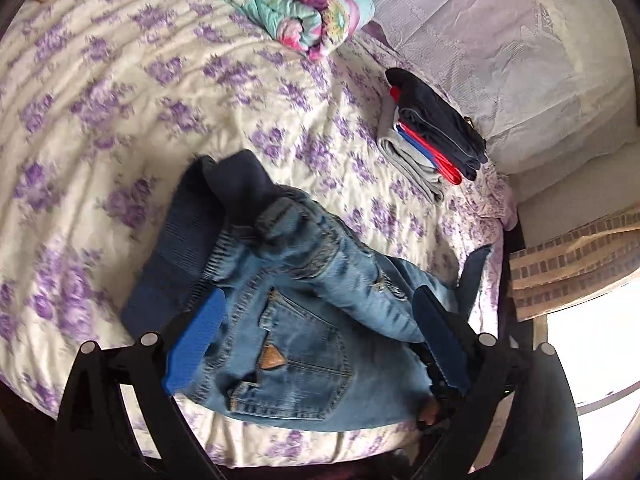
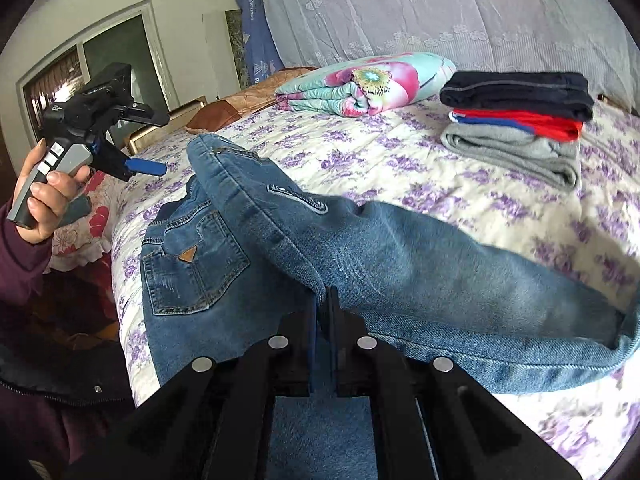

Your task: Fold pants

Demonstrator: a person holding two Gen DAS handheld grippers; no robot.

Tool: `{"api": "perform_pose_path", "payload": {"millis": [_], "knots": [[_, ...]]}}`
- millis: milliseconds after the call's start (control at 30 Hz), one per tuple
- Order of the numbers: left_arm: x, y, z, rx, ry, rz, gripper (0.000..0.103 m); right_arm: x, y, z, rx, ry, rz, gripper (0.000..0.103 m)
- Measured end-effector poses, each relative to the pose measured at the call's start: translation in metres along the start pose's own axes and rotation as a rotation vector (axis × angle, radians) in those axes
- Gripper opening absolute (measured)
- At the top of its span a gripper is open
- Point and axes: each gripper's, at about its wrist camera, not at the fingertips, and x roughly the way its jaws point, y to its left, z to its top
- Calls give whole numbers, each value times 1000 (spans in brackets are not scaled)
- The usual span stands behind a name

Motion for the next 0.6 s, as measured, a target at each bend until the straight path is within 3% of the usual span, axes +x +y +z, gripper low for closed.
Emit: {"api": "perform_pose_path", "payload": {"millis": [200, 267, 300, 367, 433, 533, 600], "knots": [[42, 10, 21, -120, 42, 4, 92, 2, -2, -9, 19, -21, 24, 5], [46, 10, 29, -119, 52, 14, 91, 5, 0, -13, 13, -12, 25, 5], [47, 10, 32, -115, 55, 22, 88, 5, 0, -14, 9, -10, 23, 6], [45, 9, 32, -90, 43, 62, 61, 5, 0, -15, 8, -14, 26, 6], [40, 7, 28, -41, 36, 99, 47, 3, -1, -16, 15, -21, 34, 6], [35, 0, 16, 24, 35, 148, 46, 1, 0, -18, 10, -19, 35, 6], [31, 1, 13, 14, 34, 153, 52, 0, 1, -19, 6, -16, 39, 6]]}}
